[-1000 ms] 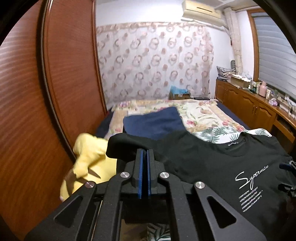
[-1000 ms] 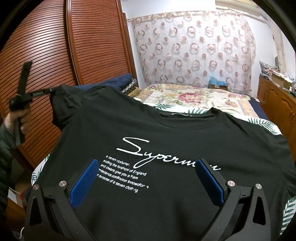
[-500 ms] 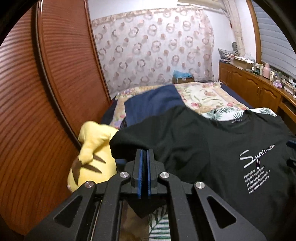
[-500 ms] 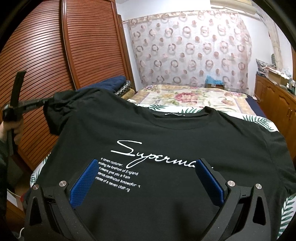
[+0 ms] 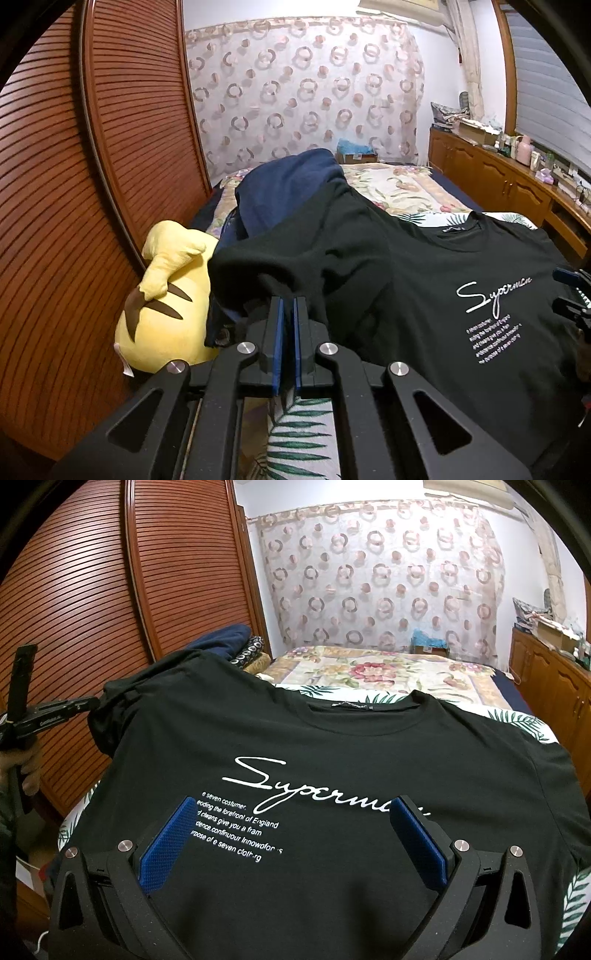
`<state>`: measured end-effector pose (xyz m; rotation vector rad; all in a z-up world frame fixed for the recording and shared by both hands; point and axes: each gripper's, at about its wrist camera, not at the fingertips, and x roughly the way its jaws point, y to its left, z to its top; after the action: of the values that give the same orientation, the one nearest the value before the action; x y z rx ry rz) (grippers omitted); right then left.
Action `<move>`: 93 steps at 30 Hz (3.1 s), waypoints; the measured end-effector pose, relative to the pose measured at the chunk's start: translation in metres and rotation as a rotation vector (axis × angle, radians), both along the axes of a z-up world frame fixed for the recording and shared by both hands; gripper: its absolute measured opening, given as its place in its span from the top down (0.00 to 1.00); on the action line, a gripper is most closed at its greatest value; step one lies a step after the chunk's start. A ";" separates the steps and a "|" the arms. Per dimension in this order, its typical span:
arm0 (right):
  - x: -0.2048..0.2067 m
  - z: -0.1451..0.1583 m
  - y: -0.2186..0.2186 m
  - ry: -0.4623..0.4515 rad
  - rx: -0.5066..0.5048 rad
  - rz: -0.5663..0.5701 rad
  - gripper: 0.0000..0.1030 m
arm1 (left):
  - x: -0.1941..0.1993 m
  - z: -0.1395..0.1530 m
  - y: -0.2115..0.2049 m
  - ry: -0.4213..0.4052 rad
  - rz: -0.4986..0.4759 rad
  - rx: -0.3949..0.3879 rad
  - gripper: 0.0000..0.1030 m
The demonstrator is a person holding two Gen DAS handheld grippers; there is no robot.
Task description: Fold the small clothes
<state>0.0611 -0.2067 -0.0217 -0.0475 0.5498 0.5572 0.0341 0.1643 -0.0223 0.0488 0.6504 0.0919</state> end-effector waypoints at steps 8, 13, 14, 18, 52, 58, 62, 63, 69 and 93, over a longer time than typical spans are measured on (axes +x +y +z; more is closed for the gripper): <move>0.000 -0.001 0.000 0.002 -0.005 0.003 0.00 | -0.008 -0.004 0.011 -0.029 0.044 -0.039 0.56; 0.002 -0.002 -0.001 0.010 -0.008 0.000 0.00 | -0.008 -0.024 0.024 -0.002 0.081 -0.075 0.41; 0.002 -0.003 0.001 0.013 -0.010 0.000 0.00 | -0.005 -0.030 0.027 0.014 0.086 -0.079 0.41; 0.000 -0.002 0.002 0.011 -0.014 0.003 0.00 | 0.003 -0.045 0.036 0.034 0.084 -0.116 0.41; -0.012 0.004 -0.034 -0.030 0.002 -0.098 0.00 | 0.053 0.046 -0.133 -0.100 -0.344 -0.101 0.56; -0.014 0.009 -0.021 -0.026 0.000 -0.084 0.00 | 0.039 0.044 -0.124 -0.095 -0.347 -0.102 0.23; -0.005 0.014 -0.015 -0.035 -0.013 -0.040 0.04 | 0.030 0.040 -0.110 -0.102 -0.298 -0.094 0.23; -0.004 0.016 -0.009 -0.035 -0.018 -0.021 0.06 | 0.028 0.038 -0.108 -0.103 -0.286 -0.092 0.23; 0.017 0.023 0.022 -0.036 -0.057 0.132 0.27 | 0.016 0.021 -0.086 -0.102 -0.216 -0.108 0.23; 0.102 -0.026 0.153 0.099 -0.276 0.492 0.95 | -0.009 -0.017 -0.044 -0.066 -0.094 -0.143 0.23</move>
<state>0.1632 -0.0538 -0.0474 -0.4278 0.7141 0.9625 0.0248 0.1206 -0.0395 -0.0611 0.5865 -0.0434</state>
